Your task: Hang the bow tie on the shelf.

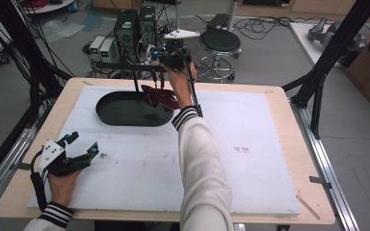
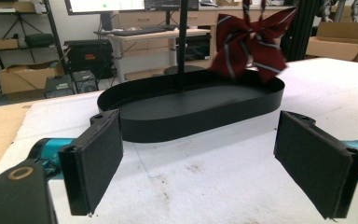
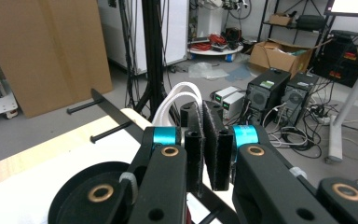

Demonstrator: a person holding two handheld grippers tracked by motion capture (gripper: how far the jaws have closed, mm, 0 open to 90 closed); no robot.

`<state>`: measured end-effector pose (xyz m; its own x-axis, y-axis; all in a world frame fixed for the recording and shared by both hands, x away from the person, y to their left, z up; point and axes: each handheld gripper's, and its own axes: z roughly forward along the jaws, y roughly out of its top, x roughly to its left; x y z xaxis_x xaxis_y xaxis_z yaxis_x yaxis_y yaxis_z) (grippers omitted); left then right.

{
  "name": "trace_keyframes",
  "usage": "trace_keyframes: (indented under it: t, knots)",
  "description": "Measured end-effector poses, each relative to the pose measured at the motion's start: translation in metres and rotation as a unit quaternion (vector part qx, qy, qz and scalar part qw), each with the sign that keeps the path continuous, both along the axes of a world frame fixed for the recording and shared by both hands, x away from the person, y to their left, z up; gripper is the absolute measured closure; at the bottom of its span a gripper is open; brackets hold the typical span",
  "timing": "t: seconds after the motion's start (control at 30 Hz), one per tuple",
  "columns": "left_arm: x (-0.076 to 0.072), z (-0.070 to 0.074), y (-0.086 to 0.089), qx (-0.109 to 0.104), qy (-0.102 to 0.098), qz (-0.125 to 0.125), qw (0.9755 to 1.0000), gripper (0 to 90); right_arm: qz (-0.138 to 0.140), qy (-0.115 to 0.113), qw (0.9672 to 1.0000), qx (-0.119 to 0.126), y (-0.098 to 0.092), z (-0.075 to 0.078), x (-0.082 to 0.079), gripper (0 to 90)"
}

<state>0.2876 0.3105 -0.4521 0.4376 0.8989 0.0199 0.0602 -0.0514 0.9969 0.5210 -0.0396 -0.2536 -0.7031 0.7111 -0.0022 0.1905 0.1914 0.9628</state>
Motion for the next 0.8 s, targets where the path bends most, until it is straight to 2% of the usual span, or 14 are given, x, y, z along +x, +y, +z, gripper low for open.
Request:
trace_keyframes:
  t: [0.23, 0.33, 0.43, 0.53, 0.6, 0.7, 0.8]
  knots:
    - [0.000, 0.000, 0.001, 0.001, 0.002, 0.000, 1.0000, 15.9, -0.022, 0.025, 0.9991, -0.026, -0.007, -0.015, 0.009, 87.1]
    - [0.000, 0.000, 0.001, 0.002, 0.002, -0.001, 1.0000, 15.9, -0.026, 0.037, 0.9978, -0.049, -0.010, -0.019, 0.010, 87.0]
    - [0.000, 0.000, 0.001, 0.002, 0.002, -0.001, 1.0000, 15.9, -0.035, 0.034, 0.9967, -0.065, -0.014, -0.024, 0.007, 87.0]
    - [0.000, 0.000, 0.000, 0.002, 0.000, -0.001, 1.0000, 15.9, -0.040, 0.044, 0.9945, -0.087, -0.020, -0.034, 0.007, 87.0]
    - [0.000, 0.000, 0.000, 0.002, 0.001, -0.001, 1.0000, 15.9, -0.042, 0.056, 0.9941, -0.083, -0.025, -0.039, 0.006, 87.0]
    - [0.000, 0.000, 0.000, 0.002, 0.001, -0.001, 1.0000, 15.9, -0.041, 0.053, 0.9941, -0.085, -0.030, -0.044, 0.005, 86.9]
    - [0.000, 0.000, 0.000, 0.003, 0.001, 0.000, 1.0000, 15.9, -0.038, 0.059, 0.9927, -0.098, -0.031, -0.048, 0.003, 86.7]
